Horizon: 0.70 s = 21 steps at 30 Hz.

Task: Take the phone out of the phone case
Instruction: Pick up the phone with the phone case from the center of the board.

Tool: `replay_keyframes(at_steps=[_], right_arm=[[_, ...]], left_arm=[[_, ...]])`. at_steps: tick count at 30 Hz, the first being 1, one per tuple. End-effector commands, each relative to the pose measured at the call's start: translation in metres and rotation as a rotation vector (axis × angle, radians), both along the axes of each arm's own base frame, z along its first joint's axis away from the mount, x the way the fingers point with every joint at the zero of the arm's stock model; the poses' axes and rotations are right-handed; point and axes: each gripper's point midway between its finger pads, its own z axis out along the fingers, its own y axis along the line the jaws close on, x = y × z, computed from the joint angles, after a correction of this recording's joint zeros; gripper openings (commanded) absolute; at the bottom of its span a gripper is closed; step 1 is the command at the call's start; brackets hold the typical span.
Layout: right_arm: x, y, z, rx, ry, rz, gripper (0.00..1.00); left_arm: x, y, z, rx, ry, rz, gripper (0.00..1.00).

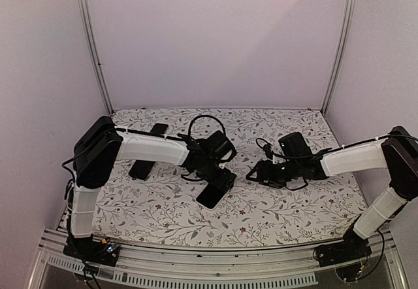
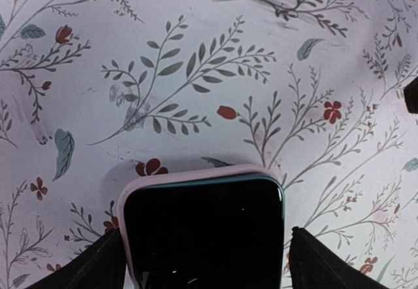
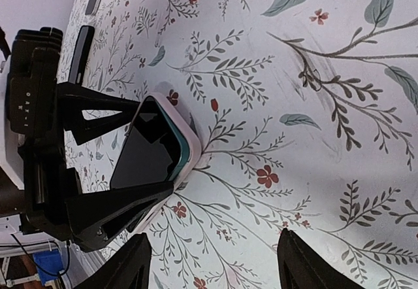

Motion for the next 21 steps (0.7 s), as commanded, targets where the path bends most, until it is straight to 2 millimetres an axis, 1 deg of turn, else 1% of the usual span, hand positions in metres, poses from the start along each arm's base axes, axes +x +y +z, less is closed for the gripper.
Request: replay_keyframes(at_steps=[1, 3, 6, 8, 12, 15, 18, 21], right_arm=[[0.002, 0.003, 0.012, 0.046, -0.025, 0.005, 0.69], [0.001, 0.004, 0.010, 0.048, -0.021, 0.006, 0.69], [0.002, 0.004, 0.010, 0.049, -0.018, 0.003, 0.69], [0.002, 0.004, 0.011, 0.051, -0.019, 0.003, 0.69], [0.002, 0.005, 0.011, 0.054, -0.018, 0.001, 0.69], [0.002, 0.005, 0.009, 0.055, -0.011, 0.004, 0.69], [0.001, 0.007, 0.007, 0.062, -0.004, 0.011, 0.69], [0.001, 0.009, 0.008, 0.071, -0.003, 0.010, 0.69]], left_arm=[[0.005, 0.001, -0.008, 0.025, 0.013, -0.004, 0.84], [0.004, 0.001, -0.010, 0.028, 0.013, -0.008, 0.84], [0.004, 0.002, -0.010, 0.033, 0.014, -0.014, 0.90], [0.004, 0.003, -0.011, 0.039, 0.011, -0.010, 0.88], [0.005, 0.003, -0.010, 0.040, 0.009, -0.007, 0.79], [0.004, 0.000, -0.008, 0.020, 0.014, -0.015, 0.68], [0.004, -0.004, -0.001, -0.036, 0.037, -0.017, 0.57], [0.009, -0.004, 0.009, -0.129, 0.075, -0.001, 0.53]])
